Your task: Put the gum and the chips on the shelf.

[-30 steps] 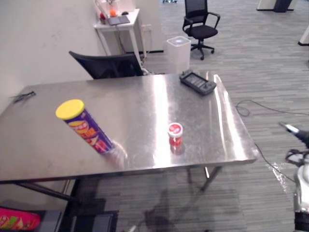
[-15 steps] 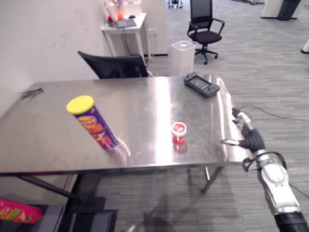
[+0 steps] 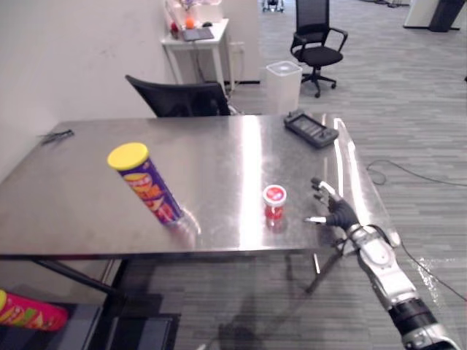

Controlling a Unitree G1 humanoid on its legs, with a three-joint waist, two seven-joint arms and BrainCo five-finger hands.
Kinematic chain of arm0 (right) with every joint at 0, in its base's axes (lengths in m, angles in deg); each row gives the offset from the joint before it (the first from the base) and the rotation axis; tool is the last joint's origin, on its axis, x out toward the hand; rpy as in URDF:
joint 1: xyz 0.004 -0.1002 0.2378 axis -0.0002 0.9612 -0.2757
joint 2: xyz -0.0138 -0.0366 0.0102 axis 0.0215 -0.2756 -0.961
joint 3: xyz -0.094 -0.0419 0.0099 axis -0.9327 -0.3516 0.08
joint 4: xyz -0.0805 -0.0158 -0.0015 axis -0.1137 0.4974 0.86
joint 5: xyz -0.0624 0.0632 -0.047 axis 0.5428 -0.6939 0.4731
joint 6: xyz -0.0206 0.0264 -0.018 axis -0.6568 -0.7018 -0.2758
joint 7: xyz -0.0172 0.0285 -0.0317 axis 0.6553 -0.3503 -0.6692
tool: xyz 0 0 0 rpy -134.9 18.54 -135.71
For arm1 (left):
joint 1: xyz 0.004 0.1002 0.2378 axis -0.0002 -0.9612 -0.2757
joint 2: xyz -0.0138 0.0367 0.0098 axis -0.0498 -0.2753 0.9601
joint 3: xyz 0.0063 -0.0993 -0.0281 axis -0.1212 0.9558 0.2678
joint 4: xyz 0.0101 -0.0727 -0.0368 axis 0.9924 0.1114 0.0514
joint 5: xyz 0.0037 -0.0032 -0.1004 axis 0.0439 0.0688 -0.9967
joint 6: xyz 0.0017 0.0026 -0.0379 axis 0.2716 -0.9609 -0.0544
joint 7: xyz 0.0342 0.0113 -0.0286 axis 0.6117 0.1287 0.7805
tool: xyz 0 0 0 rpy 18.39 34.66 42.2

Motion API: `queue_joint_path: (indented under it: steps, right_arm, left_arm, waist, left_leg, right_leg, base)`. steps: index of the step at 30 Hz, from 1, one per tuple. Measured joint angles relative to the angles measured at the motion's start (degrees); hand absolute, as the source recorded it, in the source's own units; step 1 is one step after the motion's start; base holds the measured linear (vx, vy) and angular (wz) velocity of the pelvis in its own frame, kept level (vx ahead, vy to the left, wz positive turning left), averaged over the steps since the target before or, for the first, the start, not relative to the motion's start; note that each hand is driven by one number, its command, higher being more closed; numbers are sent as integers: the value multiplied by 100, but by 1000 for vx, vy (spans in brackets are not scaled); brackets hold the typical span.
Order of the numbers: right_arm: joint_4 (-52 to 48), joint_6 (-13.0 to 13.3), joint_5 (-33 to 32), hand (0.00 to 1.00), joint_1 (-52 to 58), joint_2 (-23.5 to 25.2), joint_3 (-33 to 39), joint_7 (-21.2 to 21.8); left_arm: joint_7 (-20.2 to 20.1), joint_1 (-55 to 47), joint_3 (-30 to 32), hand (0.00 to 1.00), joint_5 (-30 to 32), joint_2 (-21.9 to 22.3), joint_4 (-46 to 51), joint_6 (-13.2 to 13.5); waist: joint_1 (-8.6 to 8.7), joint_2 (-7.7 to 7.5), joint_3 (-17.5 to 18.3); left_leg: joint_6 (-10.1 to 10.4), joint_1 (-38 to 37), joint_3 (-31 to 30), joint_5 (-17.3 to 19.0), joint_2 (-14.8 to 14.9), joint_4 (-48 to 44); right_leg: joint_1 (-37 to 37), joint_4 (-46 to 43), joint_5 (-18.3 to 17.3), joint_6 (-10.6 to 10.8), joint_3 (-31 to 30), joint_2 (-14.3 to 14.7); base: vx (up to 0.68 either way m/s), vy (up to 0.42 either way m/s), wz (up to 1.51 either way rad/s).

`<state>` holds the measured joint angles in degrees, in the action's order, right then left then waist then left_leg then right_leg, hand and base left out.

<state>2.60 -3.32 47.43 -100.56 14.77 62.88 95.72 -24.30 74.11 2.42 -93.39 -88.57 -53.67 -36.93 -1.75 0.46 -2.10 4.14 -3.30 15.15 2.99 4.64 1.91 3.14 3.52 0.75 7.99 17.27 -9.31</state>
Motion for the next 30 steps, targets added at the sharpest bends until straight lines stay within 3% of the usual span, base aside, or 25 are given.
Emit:
queue_joint_path:
  steps: [8, 18, 30]
  right_arm:
    - [435, -94, -3, 0, -476, 442, -332, -9]
    - [827, -192, -6, 0, -851, 596, -634, -30]
    - [1243, -263, -3, 0, -1293, 730, -632, -144]
  left_arm:
    - [46, -5, 11, 0, 3, -9, 2, -43]
    - [125, 0, 26, 0, 27, -46, 68, -57]
    - [185, 46, 67, 0, 28, -33, 72, -121]
  waist:
    - [-21, -36, -20]
    - [-164, -132, -86]
    - [-318, -131, -157]
  left_leg:
    - [-47, -46, -49, -199, -49, 230]
    - [-59, -83, -137, -279, -99, 349]
    - [-69, -80, -189, -286, -123, 350]
  right_leg:
    - [-6, 50, 67, -26, 55, -7]
    - [12, 65, 70, -30, 134, -31]
    - [44, 53, 69, -27, 187, -52]
  base:
    - [-32, -3, 3]
    - [-12, -2, 4]
    - [3, 0, 1]
